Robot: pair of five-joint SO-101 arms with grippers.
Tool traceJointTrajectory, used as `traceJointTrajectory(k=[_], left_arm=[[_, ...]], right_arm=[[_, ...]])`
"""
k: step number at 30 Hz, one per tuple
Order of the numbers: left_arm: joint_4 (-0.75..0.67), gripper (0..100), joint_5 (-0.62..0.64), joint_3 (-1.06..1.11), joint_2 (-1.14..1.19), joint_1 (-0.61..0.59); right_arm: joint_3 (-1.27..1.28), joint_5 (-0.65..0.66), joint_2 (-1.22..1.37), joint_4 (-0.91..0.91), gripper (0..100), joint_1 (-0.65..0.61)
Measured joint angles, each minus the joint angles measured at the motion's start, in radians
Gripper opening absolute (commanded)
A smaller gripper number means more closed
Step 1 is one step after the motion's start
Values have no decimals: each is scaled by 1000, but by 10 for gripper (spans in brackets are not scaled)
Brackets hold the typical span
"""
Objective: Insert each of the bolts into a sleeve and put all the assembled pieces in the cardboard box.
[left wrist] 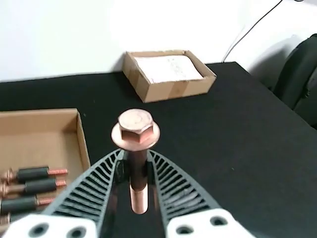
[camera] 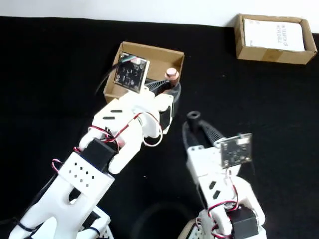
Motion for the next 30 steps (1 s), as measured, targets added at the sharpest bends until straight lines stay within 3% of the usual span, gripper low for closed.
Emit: traceJointTrajectory(k=[17, 30], left_arm=[[28, 9, 98, -120, 0, 0], [40, 9, 101, -204, 104, 120]], right_arm=[[80, 0, 0, -107, 8, 35], [80, 0, 0, -118, 8, 35]])
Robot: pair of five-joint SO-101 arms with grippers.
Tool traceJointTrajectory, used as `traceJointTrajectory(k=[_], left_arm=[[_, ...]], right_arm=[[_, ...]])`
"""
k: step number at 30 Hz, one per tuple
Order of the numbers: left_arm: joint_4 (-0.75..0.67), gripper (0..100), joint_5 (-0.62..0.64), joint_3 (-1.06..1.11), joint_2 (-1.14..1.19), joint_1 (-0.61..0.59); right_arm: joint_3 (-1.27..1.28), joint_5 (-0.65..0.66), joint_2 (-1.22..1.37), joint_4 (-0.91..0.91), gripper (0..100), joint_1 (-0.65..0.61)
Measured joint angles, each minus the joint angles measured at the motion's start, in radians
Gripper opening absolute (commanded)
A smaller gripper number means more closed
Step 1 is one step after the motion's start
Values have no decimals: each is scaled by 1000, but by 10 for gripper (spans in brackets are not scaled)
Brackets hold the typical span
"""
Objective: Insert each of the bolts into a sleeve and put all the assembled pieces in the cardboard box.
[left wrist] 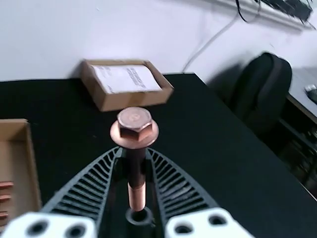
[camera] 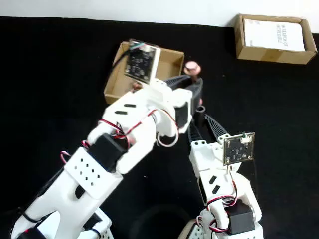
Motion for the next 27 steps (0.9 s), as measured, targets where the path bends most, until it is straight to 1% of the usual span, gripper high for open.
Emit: traceJointTrajectory(k=[4, 7, 16, 22, 27], left_arm=[[52, 10, -2, -3, 23, 6], [58, 10, 0, -3, 28, 5], [58, 10, 2, -18, 75, 3], [6, 10, 0, -20, 92, 3], [5, 10, 2, -18, 92, 5]], right_arm=[[2, 2, 0, 0, 8, 0], [2, 2, 0, 0, 8, 0], [2, 2, 0, 2, 8, 2], [2, 60, 0, 2, 8, 2], [2, 74, 0, 2, 8, 0]])
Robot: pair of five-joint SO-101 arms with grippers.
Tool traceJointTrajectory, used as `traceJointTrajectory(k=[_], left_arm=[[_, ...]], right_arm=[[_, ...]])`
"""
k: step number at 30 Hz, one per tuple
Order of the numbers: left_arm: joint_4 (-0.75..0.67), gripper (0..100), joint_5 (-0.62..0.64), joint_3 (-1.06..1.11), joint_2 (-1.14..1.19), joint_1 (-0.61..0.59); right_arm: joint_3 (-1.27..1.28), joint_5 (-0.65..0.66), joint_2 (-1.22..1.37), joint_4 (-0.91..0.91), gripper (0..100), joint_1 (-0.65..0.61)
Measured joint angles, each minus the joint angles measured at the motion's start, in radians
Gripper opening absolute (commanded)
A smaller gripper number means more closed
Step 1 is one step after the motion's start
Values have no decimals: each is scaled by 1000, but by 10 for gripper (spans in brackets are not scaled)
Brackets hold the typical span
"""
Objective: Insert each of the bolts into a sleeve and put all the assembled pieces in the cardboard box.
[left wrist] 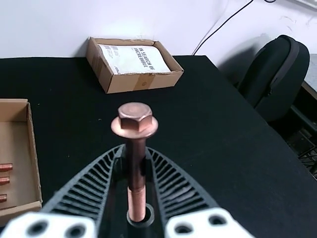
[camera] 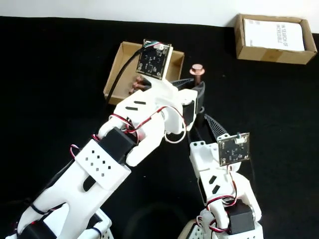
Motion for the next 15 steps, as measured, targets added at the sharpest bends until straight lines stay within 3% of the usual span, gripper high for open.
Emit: traceJointTrajectory(k=[15], left_arm=[[20, 10, 0, 5, 8, 8]], right_arm=[[0, 0, 0, -26, 8, 0]])
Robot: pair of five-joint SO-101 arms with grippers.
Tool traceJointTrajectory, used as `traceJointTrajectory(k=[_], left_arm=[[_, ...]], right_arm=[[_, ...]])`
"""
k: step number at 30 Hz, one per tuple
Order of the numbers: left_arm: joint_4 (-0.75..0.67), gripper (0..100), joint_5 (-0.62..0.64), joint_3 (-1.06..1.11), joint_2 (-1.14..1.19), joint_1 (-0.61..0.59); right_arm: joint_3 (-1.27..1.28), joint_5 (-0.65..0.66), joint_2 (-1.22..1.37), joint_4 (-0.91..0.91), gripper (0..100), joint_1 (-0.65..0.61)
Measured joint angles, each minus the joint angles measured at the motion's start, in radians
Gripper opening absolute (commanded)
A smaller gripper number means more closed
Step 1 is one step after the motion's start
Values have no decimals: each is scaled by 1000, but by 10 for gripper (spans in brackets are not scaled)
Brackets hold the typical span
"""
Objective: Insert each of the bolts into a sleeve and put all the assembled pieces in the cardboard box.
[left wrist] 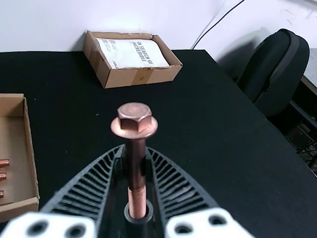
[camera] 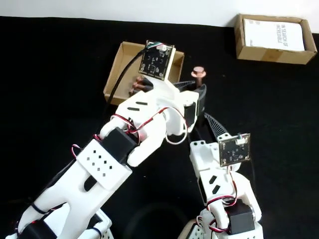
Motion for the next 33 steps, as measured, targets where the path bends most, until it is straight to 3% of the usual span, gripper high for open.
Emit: traceJointTrajectory(k=[10, 17, 19, 25, 33], left_arm=[[187, 21, 2, 14, 0, 52], [397, 314, 2, -52, -5, 52], [493, 351, 0, -83, -2, 52], [738, 283, 2, -216, -2, 25], [1071, 5, -5, -457, -3, -196]], right_arm=[[0, 2, 0, -8, 8, 3], [2, 3, 2, -6, 8, 9], [0, 3, 0, -8, 8, 6], [0, 3, 0, -8, 8, 5], [-12, 3, 2, -64, 8, 161]])
